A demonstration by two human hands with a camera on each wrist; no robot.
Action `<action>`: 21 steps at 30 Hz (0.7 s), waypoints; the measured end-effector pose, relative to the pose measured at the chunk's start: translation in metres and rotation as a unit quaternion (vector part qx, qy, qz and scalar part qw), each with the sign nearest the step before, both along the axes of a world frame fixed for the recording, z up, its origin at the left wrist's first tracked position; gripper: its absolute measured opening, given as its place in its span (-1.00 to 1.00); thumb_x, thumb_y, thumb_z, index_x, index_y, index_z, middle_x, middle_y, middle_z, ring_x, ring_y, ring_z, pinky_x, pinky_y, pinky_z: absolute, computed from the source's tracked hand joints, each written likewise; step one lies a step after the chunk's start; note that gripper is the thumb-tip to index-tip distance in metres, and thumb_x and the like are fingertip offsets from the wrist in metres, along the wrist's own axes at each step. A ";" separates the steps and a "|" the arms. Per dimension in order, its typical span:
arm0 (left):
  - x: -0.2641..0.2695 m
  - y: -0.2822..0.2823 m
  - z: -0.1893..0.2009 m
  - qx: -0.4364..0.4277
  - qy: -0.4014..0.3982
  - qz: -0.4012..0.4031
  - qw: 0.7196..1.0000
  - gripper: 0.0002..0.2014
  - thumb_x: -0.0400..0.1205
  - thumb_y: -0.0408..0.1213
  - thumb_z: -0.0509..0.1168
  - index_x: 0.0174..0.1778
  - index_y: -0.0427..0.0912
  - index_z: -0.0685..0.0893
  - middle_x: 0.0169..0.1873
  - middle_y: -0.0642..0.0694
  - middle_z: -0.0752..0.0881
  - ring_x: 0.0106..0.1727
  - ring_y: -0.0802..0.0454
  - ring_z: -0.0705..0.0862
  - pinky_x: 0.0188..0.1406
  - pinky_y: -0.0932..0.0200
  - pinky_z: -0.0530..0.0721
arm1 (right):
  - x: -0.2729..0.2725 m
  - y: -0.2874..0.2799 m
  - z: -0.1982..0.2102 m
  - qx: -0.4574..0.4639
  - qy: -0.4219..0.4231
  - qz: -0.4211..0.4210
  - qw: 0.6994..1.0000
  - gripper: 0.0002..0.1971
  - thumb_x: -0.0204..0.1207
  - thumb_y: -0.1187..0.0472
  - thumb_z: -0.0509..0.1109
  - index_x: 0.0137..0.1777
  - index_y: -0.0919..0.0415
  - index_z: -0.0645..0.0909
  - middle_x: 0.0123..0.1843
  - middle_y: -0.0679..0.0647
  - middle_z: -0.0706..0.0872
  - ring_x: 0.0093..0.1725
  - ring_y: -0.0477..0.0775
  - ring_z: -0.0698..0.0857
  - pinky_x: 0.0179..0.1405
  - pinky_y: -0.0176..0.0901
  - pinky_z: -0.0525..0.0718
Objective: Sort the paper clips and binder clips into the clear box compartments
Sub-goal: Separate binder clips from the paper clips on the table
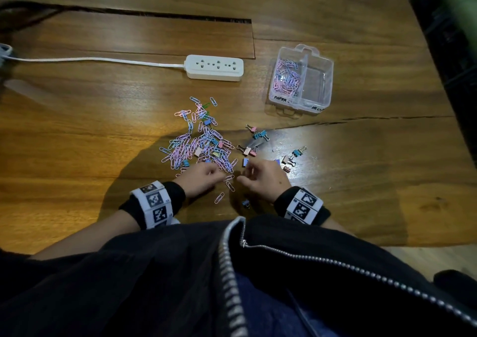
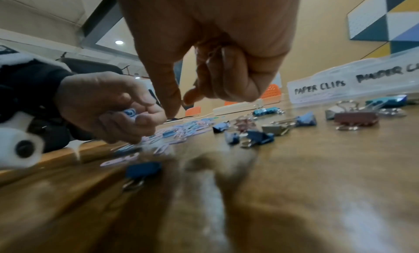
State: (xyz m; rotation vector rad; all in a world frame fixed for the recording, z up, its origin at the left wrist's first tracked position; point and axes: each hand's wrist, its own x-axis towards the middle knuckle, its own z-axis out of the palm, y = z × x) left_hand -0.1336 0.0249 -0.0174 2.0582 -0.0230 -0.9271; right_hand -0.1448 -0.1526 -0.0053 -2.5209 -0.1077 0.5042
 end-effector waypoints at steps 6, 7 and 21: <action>-0.007 0.000 -0.001 0.218 -0.133 -0.264 0.930 -0.80 0.52 -0.06 0.36 -0.20 -0.04 0.48 -0.22 0.04 0.58 -0.17 0.08 0.52 -0.20 0.21 0.47 | -0.008 0.016 -0.013 -0.054 0.000 0.104 0.993 -0.74 0.45 -0.02 0.41 -0.01 0.15 0.62 -0.04 0.07 0.74 -0.08 0.01 0.64 -0.17 -0.26 0.48; -0.005 0.000 -0.002 0.209 -0.119 -0.261 0.935 -0.84 0.55 -0.11 0.34 -0.22 -0.03 0.49 -0.21 0.03 0.59 -0.16 0.08 0.53 -0.20 0.22 0.47 | -0.007 0.018 -0.014 -0.066 0.003 0.110 0.992 -0.76 0.48 0.01 0.38 0.02 0.16 0.61 0.00 0.10 0.73 -0.02 0.06 0.66 -0.13 -0.22 0.52; 0.005 0.000 0.001 0.214 -0.205 -0.147 0.944 -0.83 0.54 -0.09 0.34 -0.11 -0.06 0.52 -0.19 0.05 0.57 -0.10 0.03 0.58 -0.20 0.20 0.48 | 0.006 -0.007 -0.003 0.248 0.188 -0.075 0.947 -0.74 0.58 0.33 0.25 -0.33 0.08 0.40 -0.33 -0.08 0.49 -0.40 -0.26 0.49 -0.42 -0.49 0.44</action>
